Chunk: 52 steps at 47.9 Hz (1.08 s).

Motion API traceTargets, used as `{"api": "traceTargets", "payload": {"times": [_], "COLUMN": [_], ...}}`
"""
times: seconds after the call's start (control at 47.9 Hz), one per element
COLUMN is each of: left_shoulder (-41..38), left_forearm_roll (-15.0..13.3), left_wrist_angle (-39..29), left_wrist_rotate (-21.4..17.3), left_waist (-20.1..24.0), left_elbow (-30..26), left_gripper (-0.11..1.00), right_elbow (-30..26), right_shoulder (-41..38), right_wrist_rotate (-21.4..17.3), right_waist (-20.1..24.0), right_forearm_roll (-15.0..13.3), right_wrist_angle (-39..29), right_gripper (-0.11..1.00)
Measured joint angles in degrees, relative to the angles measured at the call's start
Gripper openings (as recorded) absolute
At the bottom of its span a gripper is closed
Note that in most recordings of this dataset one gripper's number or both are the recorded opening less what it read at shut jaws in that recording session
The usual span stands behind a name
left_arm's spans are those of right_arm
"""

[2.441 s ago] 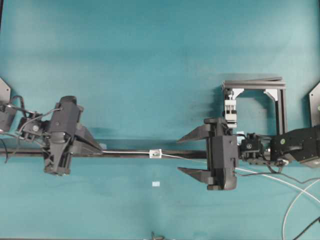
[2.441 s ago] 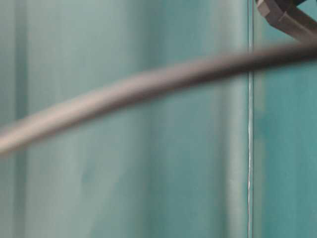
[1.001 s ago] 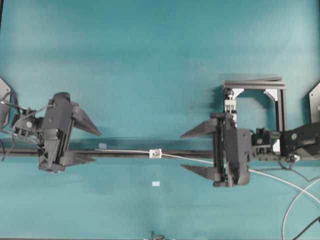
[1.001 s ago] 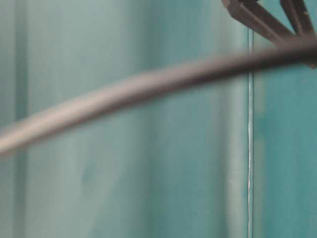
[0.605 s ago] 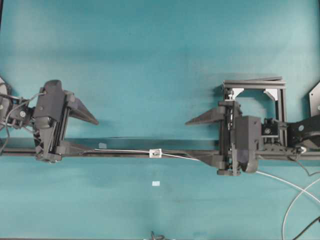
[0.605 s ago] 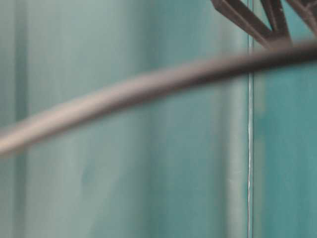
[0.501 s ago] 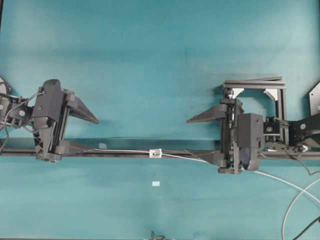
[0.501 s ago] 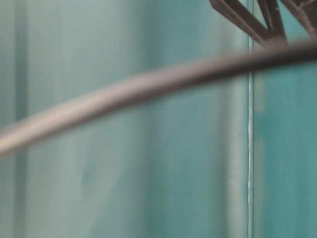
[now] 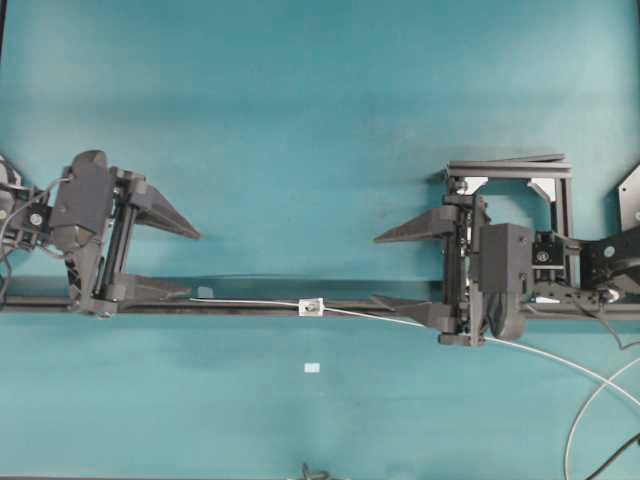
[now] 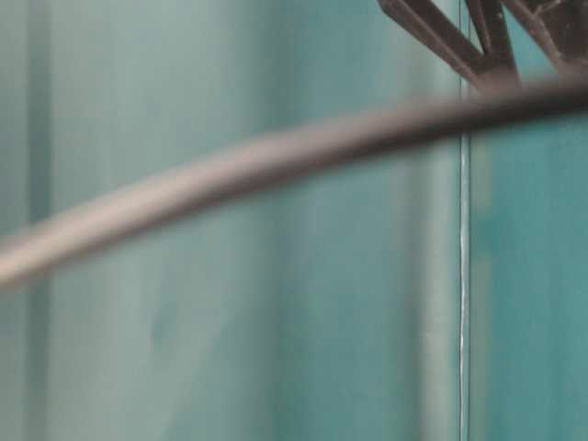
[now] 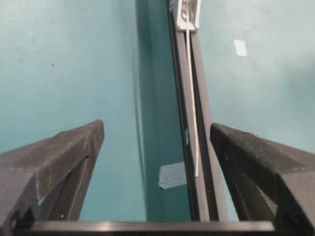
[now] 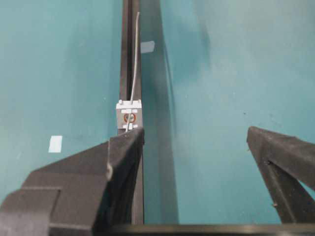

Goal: Insert the wire through the hole in the metal fitting marked with a red label.

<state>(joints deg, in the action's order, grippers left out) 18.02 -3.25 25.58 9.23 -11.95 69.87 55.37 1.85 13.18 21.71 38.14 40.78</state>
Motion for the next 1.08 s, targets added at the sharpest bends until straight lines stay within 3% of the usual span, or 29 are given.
{"api": "traceTargets", "payload": {"times": [1.085], "left_shoulder": [1.4], "left_forearm_roll": [0.0], "left_wrist_angle": [0.8], "left_wrist_rotate": [-0.1], "left_waist": [1.7], "left_elbow": [1.1], "left_gripper": [0.68], "right_elbow": [0.6], "right_shoulder": [-0.1], "right_wrist_rotate": [0.0], "right_waist": [-0.1], "right_forearm_roll": [0.0], "right_wrist_angle": [0.6], "right_gripper": [0.94]}}
